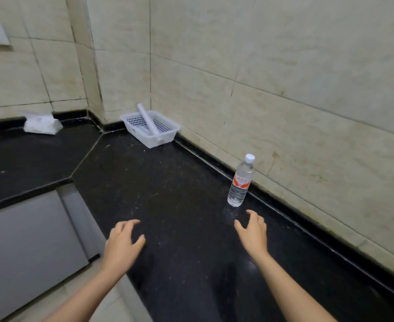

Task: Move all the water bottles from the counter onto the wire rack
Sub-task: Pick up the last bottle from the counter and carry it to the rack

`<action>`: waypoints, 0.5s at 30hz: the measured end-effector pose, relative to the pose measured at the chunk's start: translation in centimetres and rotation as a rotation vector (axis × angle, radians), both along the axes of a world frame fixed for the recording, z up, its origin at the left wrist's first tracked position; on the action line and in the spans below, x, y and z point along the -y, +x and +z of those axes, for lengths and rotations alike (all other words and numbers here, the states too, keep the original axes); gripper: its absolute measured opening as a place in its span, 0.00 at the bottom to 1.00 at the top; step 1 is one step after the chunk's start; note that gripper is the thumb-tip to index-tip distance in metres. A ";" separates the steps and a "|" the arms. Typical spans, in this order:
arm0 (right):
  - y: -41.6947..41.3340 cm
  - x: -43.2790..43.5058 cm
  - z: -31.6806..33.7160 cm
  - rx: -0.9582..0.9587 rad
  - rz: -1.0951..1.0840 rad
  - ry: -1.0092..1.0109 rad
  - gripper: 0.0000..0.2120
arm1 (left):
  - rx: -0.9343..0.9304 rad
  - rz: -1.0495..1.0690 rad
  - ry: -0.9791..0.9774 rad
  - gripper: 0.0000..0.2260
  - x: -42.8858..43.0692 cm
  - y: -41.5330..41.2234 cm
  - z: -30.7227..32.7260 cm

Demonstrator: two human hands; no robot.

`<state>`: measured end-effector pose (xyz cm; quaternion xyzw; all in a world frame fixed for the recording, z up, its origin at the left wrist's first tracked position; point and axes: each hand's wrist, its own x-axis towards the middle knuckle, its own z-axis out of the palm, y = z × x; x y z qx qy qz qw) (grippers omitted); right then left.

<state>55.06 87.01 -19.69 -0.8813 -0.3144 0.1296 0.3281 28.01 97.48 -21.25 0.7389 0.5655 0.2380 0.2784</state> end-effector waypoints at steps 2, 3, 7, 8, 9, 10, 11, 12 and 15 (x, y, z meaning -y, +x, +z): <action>1.3 -2.1 0.3 -0.027 -0.037 0.021 0.26 | -0.010 -0.013 -0.027 0.18 -1.7 1.0 -0.4; 1.9 -3.3 0.5 -0.046 -0.061 0.037 0.26 | -0.018 -0.022 -0.039 0.18 -2.7 1.5 -0.6; 4.2 -7.8 1.4 -0.103 -0.169 0.119 0.29 | -0.035 -0.085 -0.051 0.18 -7.6 4.3 -1.0; 4.8 -8.9 1.5 -0.112 -0.194 0.137 0.30 | -0.027 -0.103 -0.056 0.18 -9.0 5.3 -0.9; 5.3 -10.0 1.6 -0.120 -0.220 0.154 0.31 | -0.014 -0.122 -0.066 0.17 -10.4 6.4 -0.9; 6.0 -11.1 1.7 -0.121 -0.248 0.172 0.32 | 0.004 -0.145 -0.081 0.17 -11.9 7.5 -0.8; 6.6 -12.1 1.9 -0.115 -0.275 0.186 0.33 | 0.024 -0.171 -0.096 0.17 -13.2 8.5 -0.8; 7.3 -13.2 2.1 -0.105 -0.297 0.192 0.35 | 0.048 -0.200 -0.108 0.17 -14.5 9.5 -0.8; 9.0 -16.2 2.4 -0.105 -0.383 0.191 0.37 | 0.128 -0.261 -0.160 0.16 -18.1 11.6 -1.0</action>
